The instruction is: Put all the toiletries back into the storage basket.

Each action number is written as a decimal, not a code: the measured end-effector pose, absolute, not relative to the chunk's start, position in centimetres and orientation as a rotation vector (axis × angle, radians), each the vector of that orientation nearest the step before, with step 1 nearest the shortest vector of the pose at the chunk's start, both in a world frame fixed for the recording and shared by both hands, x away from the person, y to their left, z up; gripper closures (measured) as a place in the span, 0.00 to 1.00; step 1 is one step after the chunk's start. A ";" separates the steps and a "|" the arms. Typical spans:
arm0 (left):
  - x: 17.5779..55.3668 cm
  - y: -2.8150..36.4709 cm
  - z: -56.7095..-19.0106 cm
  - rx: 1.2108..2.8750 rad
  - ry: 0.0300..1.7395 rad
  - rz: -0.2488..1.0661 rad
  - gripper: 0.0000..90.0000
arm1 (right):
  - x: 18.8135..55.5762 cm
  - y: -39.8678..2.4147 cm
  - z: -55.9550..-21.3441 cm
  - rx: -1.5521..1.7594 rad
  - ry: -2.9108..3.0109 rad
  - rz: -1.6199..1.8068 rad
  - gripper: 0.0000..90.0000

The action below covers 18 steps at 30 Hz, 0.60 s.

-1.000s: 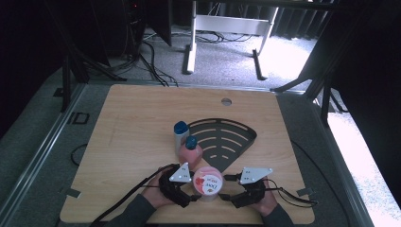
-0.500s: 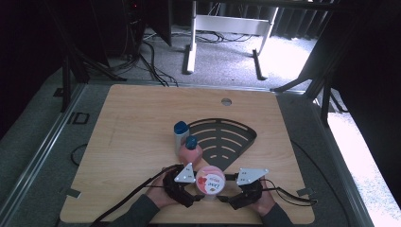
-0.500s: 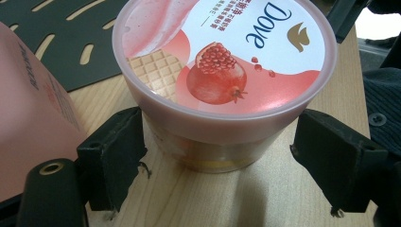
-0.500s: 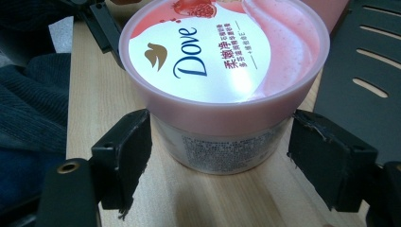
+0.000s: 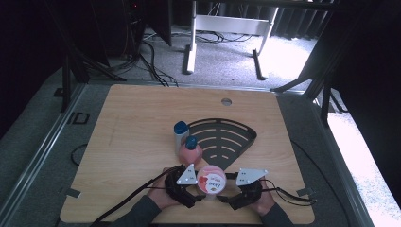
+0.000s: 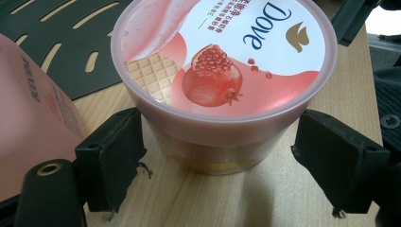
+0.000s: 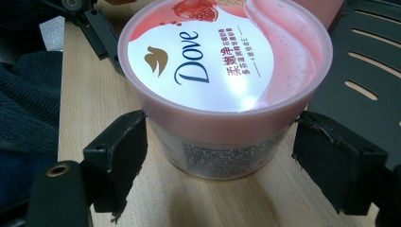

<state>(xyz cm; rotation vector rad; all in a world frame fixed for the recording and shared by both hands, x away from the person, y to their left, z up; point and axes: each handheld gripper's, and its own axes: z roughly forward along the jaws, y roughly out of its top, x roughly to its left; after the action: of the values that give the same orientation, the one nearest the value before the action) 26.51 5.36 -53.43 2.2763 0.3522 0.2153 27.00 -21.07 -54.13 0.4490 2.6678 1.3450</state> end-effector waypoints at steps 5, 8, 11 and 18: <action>26.4 5.3 -53.4 2.271 0.364 0.213 0.19 | 26.8 -21.0 -54.0 0.437 2.657 1.325 0.20; 26.6 5.3 -53.4 2.249 0.383 0.186 0.19 | 26.8 -21.1 -54.0 0.442 2.658 1.330 0.20; 26.5 5.2 -53.5 2.246 0.384 0.188 0.19 | 26.8 -21.2 -53.9 0.447 2.660 1.328 0.20; 26.2 5.0 -53.2 2.237 0.384 0.202 0.19 | 26.7 -21.4 -53.8 0.469 2.676 1.329 0.20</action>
<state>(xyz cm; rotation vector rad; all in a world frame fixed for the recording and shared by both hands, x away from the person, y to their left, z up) 26.18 4.99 -53.21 2.2370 0.3841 0.2018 26.75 -21.37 -53.79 0.4688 2.6759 1.3294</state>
